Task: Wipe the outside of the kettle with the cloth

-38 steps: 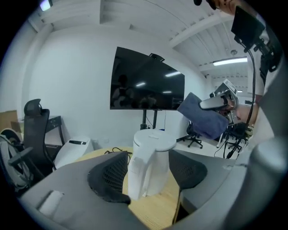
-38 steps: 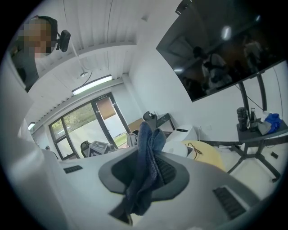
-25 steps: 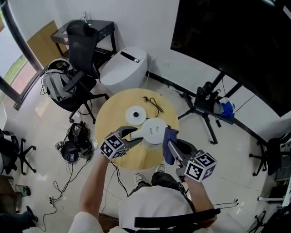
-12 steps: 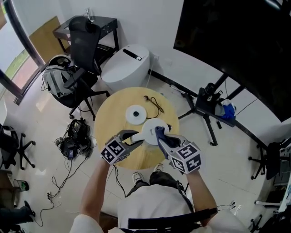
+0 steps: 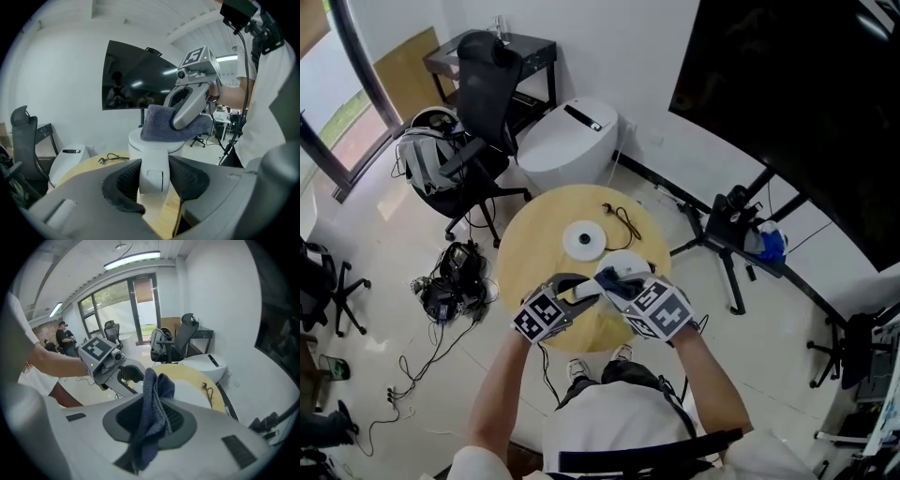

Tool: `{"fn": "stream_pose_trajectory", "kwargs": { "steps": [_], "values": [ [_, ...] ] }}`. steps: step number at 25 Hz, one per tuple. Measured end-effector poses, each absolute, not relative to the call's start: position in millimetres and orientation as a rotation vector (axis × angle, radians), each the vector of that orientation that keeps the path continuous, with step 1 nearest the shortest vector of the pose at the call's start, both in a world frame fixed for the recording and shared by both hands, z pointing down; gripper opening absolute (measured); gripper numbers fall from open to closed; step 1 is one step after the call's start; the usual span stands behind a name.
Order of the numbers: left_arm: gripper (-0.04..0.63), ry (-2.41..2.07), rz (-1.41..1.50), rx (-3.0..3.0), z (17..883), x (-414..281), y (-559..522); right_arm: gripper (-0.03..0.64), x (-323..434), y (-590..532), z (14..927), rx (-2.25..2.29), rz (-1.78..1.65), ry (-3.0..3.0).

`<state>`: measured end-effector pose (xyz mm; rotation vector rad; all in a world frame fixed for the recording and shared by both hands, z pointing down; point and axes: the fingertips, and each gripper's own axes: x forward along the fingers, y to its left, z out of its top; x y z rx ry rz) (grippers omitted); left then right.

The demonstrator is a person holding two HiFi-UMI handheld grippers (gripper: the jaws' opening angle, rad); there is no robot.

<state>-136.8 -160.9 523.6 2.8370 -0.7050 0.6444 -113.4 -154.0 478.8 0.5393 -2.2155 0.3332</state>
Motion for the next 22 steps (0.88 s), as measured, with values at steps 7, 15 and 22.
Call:
{"fn": "stream_pose_trajectory", "kwargs": {
  "steps": [7,15,22],
  "values": [
    [0.175,-0.738,0.648,2.828,525,-137,-158,0.083,-137,-191,483,0.524,0.288,-2.221],
    [0.175,-0.828,0.612,2.810,523,-135,-158,0.083,-70,-230,482,0.785,0.393,-2.219],
    [0.175,-0.872,0.615,2.783,523,-133,-158,0.083,-35,-202,472,0.876,0.372,-2.210]
  ]
}}
